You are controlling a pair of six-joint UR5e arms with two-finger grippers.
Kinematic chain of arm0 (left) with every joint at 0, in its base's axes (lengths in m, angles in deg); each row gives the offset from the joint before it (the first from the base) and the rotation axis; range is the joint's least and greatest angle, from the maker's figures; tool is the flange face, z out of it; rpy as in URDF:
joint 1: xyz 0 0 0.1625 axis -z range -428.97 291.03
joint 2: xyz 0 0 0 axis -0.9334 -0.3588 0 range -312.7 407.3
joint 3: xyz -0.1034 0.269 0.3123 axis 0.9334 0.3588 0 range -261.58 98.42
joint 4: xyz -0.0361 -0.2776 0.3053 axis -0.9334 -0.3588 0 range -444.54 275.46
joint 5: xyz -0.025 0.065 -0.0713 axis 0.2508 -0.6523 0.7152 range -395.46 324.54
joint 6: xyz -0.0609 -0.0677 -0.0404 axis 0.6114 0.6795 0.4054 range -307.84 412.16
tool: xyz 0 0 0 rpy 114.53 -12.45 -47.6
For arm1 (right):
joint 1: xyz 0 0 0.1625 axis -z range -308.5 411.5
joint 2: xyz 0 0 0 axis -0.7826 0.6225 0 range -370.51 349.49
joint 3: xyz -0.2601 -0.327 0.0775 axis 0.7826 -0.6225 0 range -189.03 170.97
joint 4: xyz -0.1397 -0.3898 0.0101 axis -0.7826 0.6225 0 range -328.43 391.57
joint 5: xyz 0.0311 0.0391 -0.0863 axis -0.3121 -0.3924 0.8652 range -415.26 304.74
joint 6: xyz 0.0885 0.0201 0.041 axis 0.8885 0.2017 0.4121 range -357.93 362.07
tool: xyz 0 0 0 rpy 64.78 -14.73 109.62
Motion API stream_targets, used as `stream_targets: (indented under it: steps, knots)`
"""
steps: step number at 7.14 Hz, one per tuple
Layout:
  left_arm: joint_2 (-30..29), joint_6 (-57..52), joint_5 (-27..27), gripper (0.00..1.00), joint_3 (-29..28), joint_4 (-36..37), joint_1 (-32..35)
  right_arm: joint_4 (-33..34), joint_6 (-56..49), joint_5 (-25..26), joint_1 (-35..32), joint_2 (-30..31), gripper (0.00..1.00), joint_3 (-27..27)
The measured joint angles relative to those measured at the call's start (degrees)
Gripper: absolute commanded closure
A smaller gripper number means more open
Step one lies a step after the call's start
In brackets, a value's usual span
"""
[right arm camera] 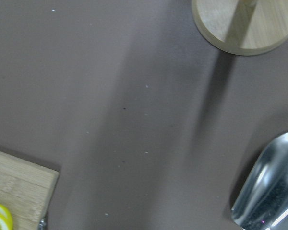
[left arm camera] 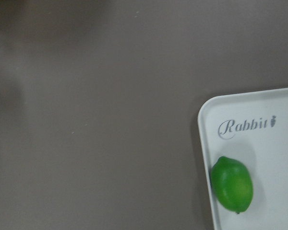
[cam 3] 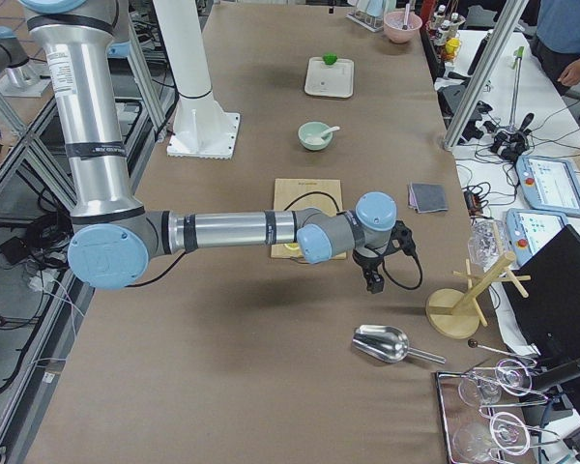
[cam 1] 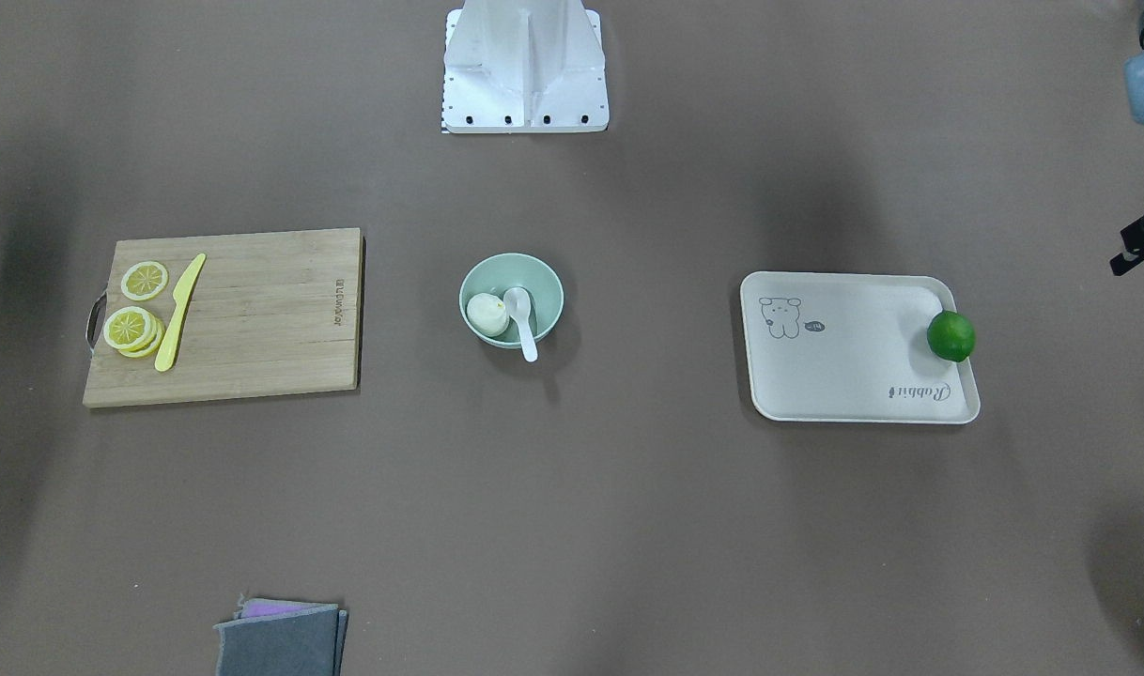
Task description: Put spoon and bun in bowl
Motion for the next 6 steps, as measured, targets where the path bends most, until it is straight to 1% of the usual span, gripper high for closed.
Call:
stream_targets:
  steps: [1, 3, 5, 6]
  knots:
    - [1.1, -3.2, 0.0, 0.01, -0.5, 0.2, 2.3, 0.9, -2.0, -0.3, -1.4, -0.3, 0.0, -1.6]
    - [3.0, -4.7, 0.7, 0.01, -0.9, 1.0, 4.3, 2.7, -3.9, -2.5, -3.0, -0.4, 0.0, -2.7]
    - [4.2, -4.8, 4.3, 0.01, -0.9, 0.9, 4.7, 3.4, -4.2, -4.2, -4.4, 0.7, 0.0, -1.9]
    - [5.0, -5.0, 4.8, 0.01, -0.6, 0.6, 4.7, 3.5, -4.2, -4.7, -5.8, 1.3, 0.0, -1.2]
